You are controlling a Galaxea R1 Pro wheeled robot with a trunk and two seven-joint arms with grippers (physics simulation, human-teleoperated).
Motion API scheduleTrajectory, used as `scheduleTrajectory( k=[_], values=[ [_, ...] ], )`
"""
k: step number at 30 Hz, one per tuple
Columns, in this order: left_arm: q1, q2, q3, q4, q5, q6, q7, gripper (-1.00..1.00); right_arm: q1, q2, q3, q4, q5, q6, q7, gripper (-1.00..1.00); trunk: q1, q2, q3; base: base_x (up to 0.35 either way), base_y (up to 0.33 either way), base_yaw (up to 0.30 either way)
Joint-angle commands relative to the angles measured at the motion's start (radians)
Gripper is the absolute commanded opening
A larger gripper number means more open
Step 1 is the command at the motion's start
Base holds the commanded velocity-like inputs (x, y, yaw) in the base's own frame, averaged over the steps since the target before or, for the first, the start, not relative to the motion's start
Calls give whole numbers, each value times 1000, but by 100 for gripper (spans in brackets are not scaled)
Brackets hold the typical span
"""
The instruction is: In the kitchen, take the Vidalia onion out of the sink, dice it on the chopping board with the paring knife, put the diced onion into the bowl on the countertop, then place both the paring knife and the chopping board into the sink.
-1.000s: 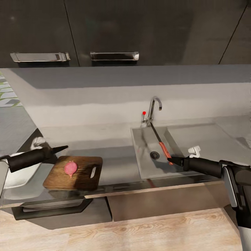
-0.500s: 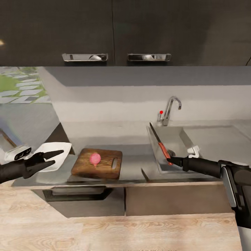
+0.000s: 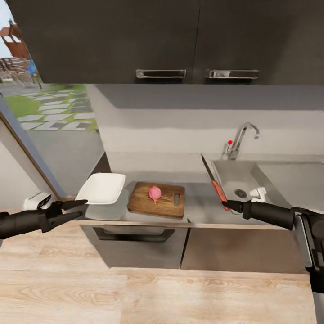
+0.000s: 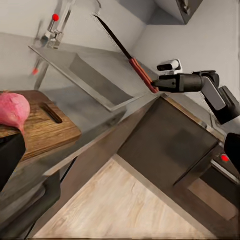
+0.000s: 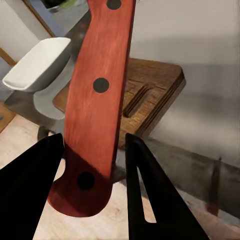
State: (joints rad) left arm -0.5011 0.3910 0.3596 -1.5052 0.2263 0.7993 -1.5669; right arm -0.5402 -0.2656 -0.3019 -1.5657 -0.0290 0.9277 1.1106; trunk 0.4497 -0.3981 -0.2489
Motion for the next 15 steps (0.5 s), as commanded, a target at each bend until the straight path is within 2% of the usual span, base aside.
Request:
scheduleTrajectory(
  k=[1, 7, 9, 10, 11, 13, 14, 15],
  values=[
    [0, -2, -5, 0, -1, 11, 0, 100, -1, -4, -2, -1, -3, 8, 2, -100, 0, -2, -1, -165, 321, -203],
    [0, -7, -68, 0, -3, 10, 55, 100, -1, -13, -2, -3, 4, -23, -6, -100, 0, -2, 8, -164, 322, -165],
    [0, -9, -79, 0, -3, 9, 84, 100, -1, -13, -1, -3, 56, -84, -41, -100, 0, -2, 11, -164, 322, -39],
    [0, -10, -81, 0, -3, 9, 94, 100, -1, -10, 2, -3, 112, -140, -91, -100, 0, -2, 12, -164, 322, -15],
    [0, -13, -83, 0, -2, 9, 108, 100, 0, -2, 7, -4, 172, -200, -168, -100, 0, -2, 13, -164, 321, -8],
    [0, -25, -85, 0, -3, 9, 115, 100, 0, 14, 13, -4, 233, -284, -312, -100, 0, -2, 15, -163, 322, -4],
    [0, -33, -86, 0, -3, 9, 117, 100, 0, 36, 26, -4, 258, -323, -395, -100, 0, -2, 16, -161, 322, -2],
    [0, -44, -87, 0, -11, 9, 119, 100, -3, 82, 66, -4, 305, -364, -529, -100, 0, -2, 17, -157, 322, -1]
  ],
)
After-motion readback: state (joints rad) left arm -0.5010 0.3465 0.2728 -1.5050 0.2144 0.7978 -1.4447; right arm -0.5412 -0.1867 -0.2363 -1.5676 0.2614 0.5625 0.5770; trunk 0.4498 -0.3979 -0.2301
